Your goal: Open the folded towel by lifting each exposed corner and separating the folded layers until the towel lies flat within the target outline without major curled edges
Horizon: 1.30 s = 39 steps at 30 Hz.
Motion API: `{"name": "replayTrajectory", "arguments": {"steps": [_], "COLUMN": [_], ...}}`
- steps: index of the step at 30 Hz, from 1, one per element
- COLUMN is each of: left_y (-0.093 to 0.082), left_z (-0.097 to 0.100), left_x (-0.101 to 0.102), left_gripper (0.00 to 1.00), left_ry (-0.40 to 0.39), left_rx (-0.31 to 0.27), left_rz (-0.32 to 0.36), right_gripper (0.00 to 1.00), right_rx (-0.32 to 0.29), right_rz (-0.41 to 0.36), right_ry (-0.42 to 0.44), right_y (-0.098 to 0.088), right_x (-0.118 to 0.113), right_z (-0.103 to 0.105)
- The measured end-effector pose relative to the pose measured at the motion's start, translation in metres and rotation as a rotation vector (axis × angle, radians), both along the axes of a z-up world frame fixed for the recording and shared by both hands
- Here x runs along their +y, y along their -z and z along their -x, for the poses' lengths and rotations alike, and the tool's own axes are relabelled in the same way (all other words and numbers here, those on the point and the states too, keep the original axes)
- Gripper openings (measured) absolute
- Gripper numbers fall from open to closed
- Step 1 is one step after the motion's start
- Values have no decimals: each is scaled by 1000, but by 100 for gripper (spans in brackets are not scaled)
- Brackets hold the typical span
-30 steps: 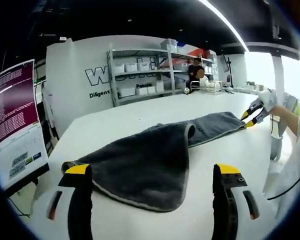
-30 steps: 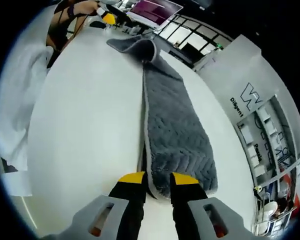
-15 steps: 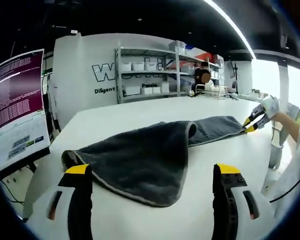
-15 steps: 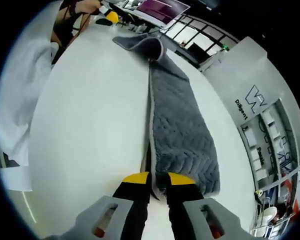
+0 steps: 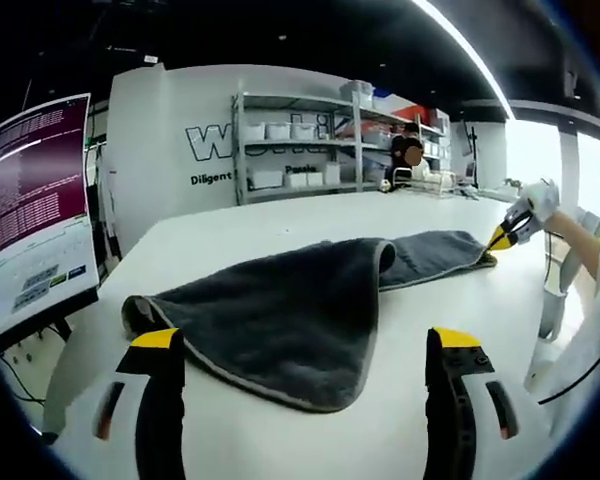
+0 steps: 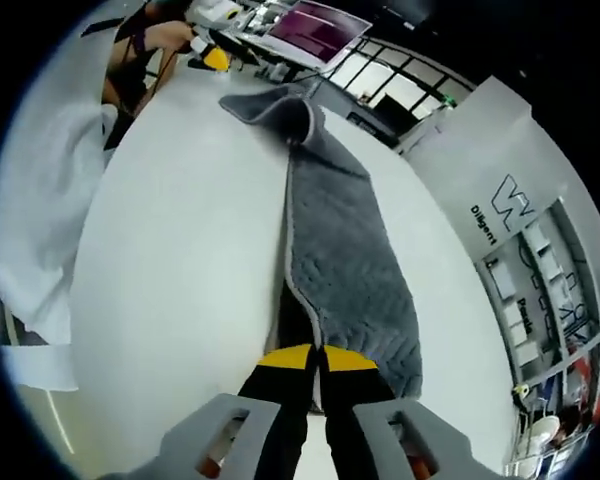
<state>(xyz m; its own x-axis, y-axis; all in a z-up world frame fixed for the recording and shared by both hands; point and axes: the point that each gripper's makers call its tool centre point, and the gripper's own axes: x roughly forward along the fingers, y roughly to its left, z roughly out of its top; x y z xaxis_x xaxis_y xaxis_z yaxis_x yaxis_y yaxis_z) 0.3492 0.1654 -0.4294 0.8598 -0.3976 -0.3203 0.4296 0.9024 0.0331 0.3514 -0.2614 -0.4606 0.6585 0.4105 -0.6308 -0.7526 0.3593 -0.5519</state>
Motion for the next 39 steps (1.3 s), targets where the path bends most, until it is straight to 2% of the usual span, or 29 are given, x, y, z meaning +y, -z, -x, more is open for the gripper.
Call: {"name": "replayTrajectory", "arguments": {"steps": [5,10,18,29,39], "left_y": [3,3,2,2,4], "left_z": [0,-1,-1,1,1], "left_x": [0,-1,1,1,0], "left_gripper": [99,99,99,99,98], "left_ry": [-1,3,0,-1,2], "left_rx": [9,9,3,5,6], "left_rz": [3,10,9,6,11], "right_gripper": [0,0,0,0,0], "right_rx": [-38,-108,-198,-266,-305], "right_rz": [-36,-70,-77,-94,-171], "right_ry": [4,10,1,3,51], "right_y": [-21,-53,-94,-128,-153], "right_x": [0,-1,0,2,-5], "right_z": [-8,-21,-42,-75,-100]}}
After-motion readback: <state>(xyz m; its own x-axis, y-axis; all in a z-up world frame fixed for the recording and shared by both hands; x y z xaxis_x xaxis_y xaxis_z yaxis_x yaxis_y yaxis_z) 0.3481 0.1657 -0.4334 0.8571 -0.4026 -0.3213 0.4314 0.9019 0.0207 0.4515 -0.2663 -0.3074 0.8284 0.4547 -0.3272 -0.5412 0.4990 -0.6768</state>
